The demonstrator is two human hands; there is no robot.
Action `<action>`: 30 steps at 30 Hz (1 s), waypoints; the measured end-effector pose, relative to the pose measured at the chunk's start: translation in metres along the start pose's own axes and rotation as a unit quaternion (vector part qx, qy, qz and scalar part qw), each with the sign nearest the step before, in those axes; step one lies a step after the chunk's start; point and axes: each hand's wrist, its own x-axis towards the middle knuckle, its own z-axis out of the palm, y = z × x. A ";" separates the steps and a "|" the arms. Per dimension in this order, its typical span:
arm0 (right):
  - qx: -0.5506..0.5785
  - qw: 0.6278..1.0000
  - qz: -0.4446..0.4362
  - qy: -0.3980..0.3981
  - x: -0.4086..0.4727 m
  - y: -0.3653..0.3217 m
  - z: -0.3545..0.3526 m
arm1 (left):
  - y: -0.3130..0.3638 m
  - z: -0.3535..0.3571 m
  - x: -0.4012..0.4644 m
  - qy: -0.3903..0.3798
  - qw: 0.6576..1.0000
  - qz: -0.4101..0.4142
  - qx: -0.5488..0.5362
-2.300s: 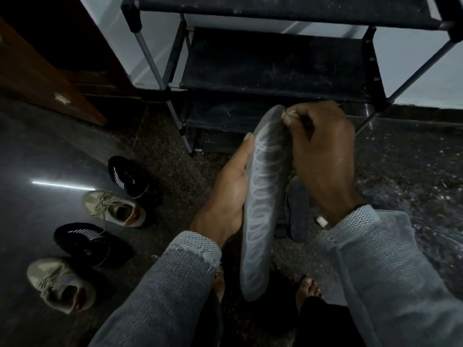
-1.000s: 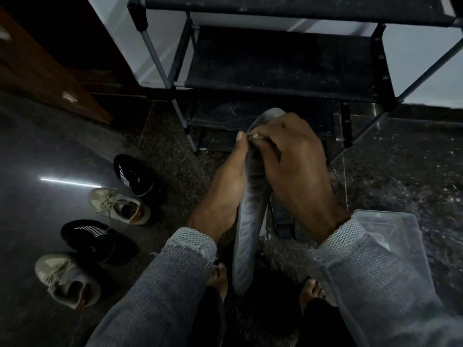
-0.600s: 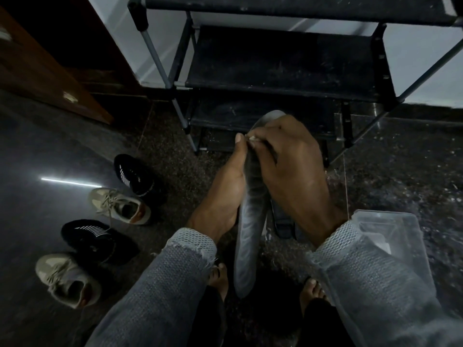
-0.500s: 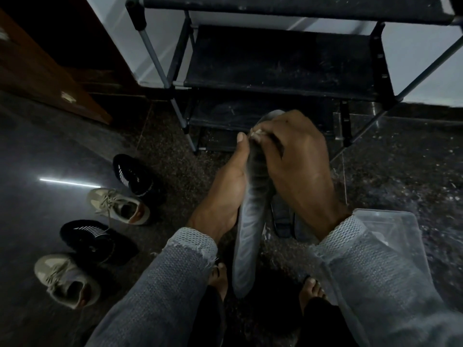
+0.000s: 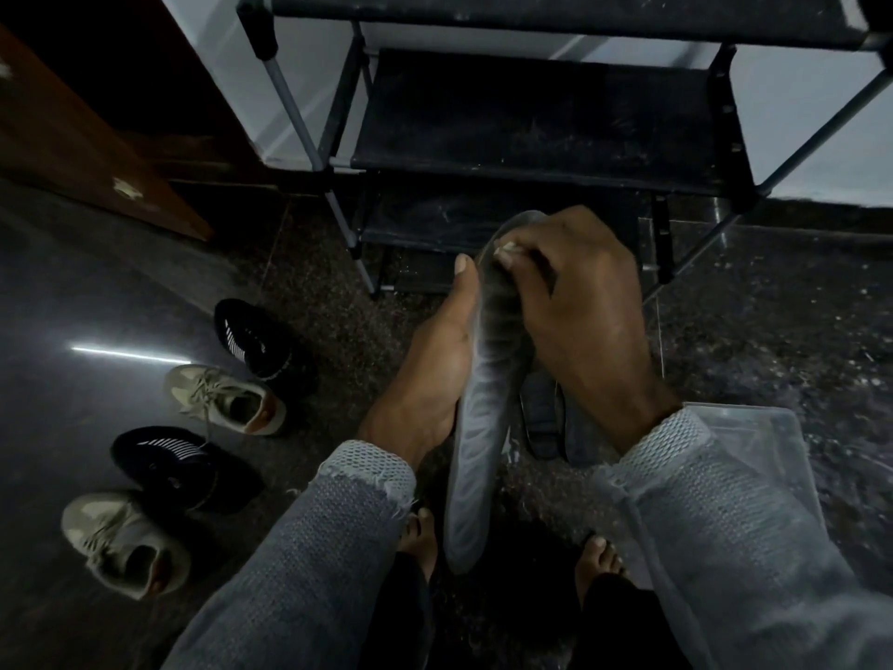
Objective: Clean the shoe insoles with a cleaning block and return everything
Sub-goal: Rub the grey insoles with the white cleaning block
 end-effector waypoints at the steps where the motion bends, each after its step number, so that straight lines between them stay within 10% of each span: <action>1: -0.008 1.000 0.020 0.006 0.002 0.005 -0.003 | -0.001 0.001 0.000 0.002 1.000 -0.005 0.013; 30: -0.029 0.998 0.040 0.039 0.007 0.011 -0.009 | -0.001 0.006 -0.001 0.004 1.000 0.007 -0.001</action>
